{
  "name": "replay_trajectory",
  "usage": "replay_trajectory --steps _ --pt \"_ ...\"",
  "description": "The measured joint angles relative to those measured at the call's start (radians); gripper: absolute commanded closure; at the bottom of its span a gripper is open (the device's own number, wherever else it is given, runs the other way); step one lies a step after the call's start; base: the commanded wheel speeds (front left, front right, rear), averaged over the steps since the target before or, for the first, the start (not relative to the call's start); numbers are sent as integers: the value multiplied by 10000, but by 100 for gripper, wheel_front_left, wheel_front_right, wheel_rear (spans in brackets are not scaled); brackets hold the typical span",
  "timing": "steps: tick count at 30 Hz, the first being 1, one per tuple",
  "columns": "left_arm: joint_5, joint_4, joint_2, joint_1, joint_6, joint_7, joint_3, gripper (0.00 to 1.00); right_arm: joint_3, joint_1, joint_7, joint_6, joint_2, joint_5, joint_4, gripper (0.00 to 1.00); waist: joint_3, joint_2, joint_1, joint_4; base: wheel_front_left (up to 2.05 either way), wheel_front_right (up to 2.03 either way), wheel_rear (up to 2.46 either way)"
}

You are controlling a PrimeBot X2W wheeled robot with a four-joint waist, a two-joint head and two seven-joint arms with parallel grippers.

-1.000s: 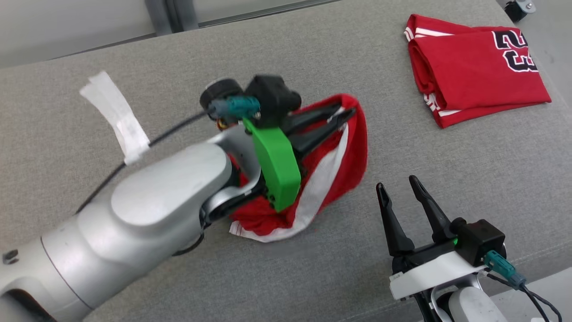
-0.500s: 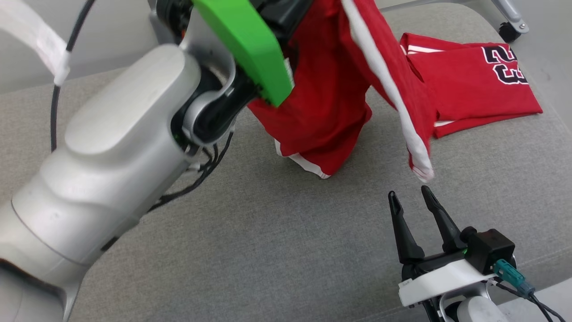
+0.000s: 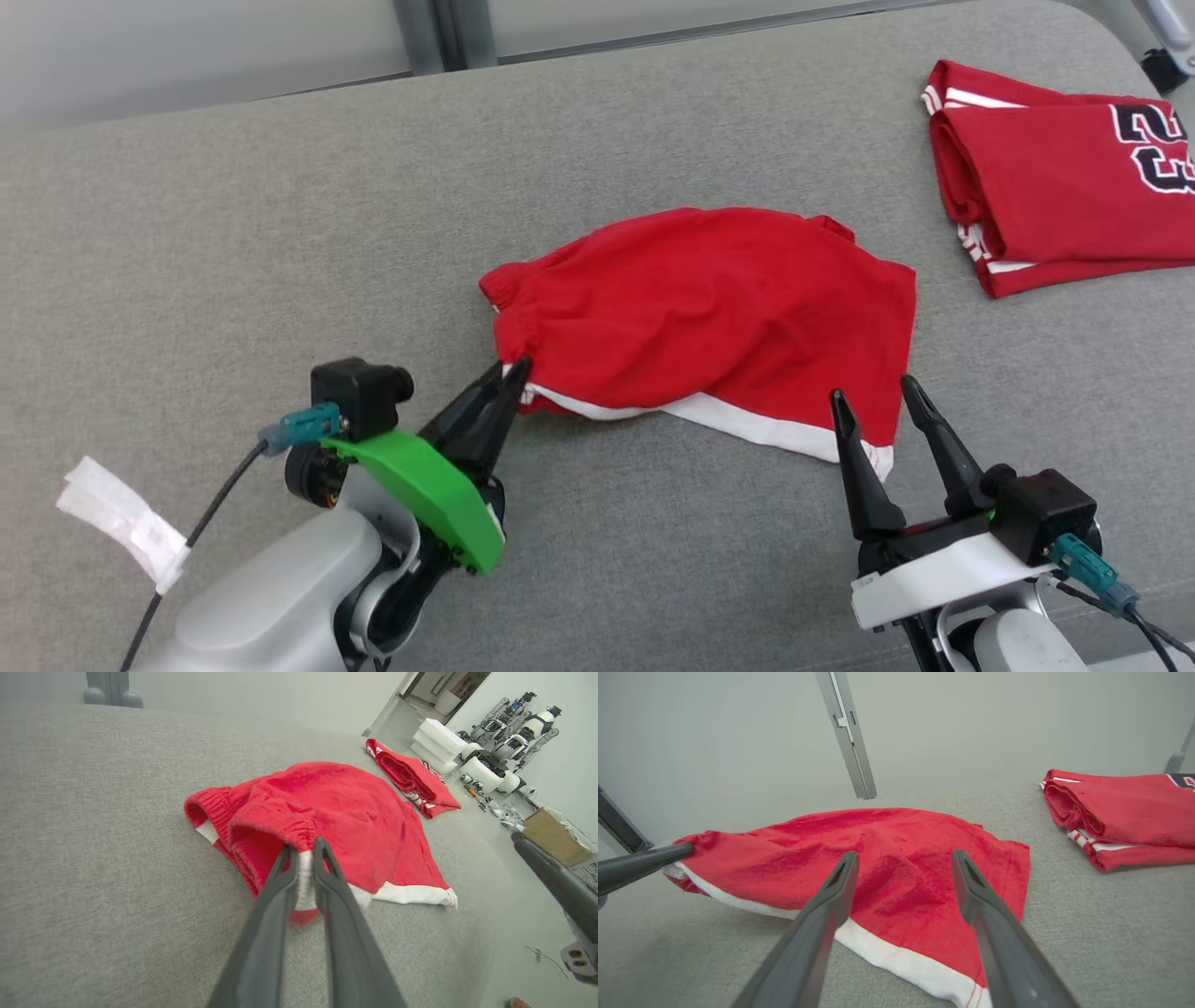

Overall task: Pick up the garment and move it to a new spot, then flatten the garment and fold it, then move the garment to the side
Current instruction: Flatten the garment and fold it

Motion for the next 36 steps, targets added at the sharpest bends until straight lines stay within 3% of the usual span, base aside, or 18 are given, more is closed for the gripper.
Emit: replay_trajectory --steps 1,2,8,14,25,31,33,34,35,36 --pt "232 -54 23 156 -257 -61 12 18 -4 -10 0 0 -33 -21 0 0 31 0 0 87 0 0 0" --pt "391 -75 23 329 -422 -107 58 0 15 -20 0 0 -56 -54 2 0 56 0 0 171 0 0 0" --pt "1964 -203 161 1173 -1221 -165 591 0 100 -151 0 0 -56 -56 25 0 71 0 0 496 0 0 0" --pt "4096 77 234 1721 -1547 -165 642 0 186 -131 0 0 -132 -38 44 0 -87 0 0 563 0 0 0" --pt "5634 1676 -899 1861 -1948 -167 1091 0 261 -146 0 0 -297 12 -4 0 56 0 0 434 0 0 0" --pt "6002 2328 -1248 1622 -2029 -167 1323 0 201 -151 0 0 -389 10 -33 0 216 0 0 269 0 0 0" --pt "6134 2462 -1298 1556 -2034 -167 1377 18 201 -151 0 0 -403 10 -48 0 260 0 0 211 0 0 0" --pt "6159 2481 -1313 1544 -2034 -167 1373 51 207 -151 0 0 -408 10 -48 0 273 0 0 187 0 0 0" --pt "6172 2502 -1331 1533 -2034 -169 1348 57 205 -151 0 0 -412 8 -50 0 289 0 0 163 0 0 0" --pt "6182 2523 -1338 1525 -2034 -169 1302 87 207 -151 0 0 -418 8 -50 0 303 0 0 143 0 0 0"
